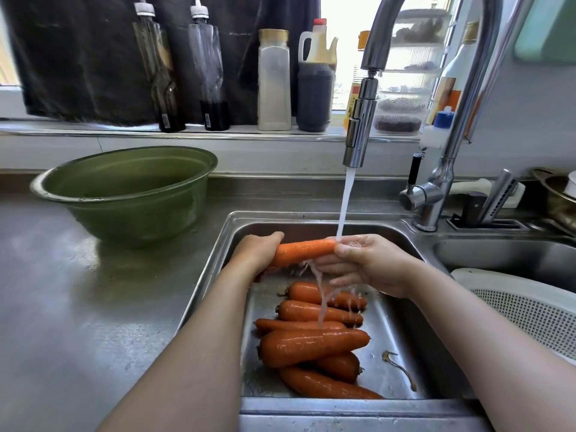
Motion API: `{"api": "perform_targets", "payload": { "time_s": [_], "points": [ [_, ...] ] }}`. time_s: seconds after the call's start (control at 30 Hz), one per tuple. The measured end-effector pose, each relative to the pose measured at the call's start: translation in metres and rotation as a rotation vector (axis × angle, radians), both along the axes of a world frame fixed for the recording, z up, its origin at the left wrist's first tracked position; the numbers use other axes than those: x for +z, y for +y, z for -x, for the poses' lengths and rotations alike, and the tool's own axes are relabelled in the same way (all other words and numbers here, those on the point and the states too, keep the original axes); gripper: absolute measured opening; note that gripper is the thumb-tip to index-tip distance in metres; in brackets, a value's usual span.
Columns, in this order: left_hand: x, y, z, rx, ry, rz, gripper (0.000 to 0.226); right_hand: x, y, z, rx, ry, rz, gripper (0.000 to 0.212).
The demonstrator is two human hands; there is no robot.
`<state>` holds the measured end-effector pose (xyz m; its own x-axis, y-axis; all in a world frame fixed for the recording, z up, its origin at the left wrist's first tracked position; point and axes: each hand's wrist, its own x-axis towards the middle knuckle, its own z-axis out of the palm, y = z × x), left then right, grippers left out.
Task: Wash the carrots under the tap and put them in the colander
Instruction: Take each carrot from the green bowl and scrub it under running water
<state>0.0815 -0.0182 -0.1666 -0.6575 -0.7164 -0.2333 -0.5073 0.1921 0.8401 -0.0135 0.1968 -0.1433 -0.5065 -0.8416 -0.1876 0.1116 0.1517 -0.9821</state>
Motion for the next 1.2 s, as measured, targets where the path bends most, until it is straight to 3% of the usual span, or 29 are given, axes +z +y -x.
{"api": "perform_targets", "payload": {
  "time_s": [0.13, 0.27, 0.47, 0.63, 0.77, 0.87, 1.07, 1.2],
  "points": [
    [-0.002, 0.000, 0.000, -0.027, -0.026, -0.025, 0.049, -0.002, 0.001, 0.001, 0.000, 0.090, -0.036, 0.025],
    [-0.007, 0.001, 0.001, -0.090, -0.076, -0.078, 0.055, -0.006, -0.008, -0.005, -0.197, 0.258, -0.031, 0.021],
    [0.001, 0.002, 0.000, -0.156, -0.007, -0.057, 0.069, -0.004, -0.010, -0.001, -0.222, 0.108, 0.032, 0.024],
    [0.003, 0.011, -0.006, -0.505, 0.057, 0.054, 0.048, -0.005, -0.009, 0.001, -0.352, -0.065, 0.052, 0.037],
    [-0.003, 0.006, -0.007, -0.636, -0.103, -0.051, 0.049, -0.007, -0.011, -0.002, -0.353, -0.101, 0.051, 0.044],
    [-0.014, 0.001, -0.010, -0.739, -0.256, -0.175, 0.064, -0.006, -0.014, -0.007, -0.277, -0.112, 0.039, 0.046],
    [-0.019, -0.005, -0.009, -0.627, -0.198, -0.392, 0.071, -0.004, -0.008, -0.005, -0.083, -0.292, 0.120, 0.039],
    [-0.019, -0.001, -0.010, -0.504, -0.229, -0.241, 0.088, -0.009, -0.018, -0.011, -0.071, -0.181, 0.122, 0.034]
  ]
}}
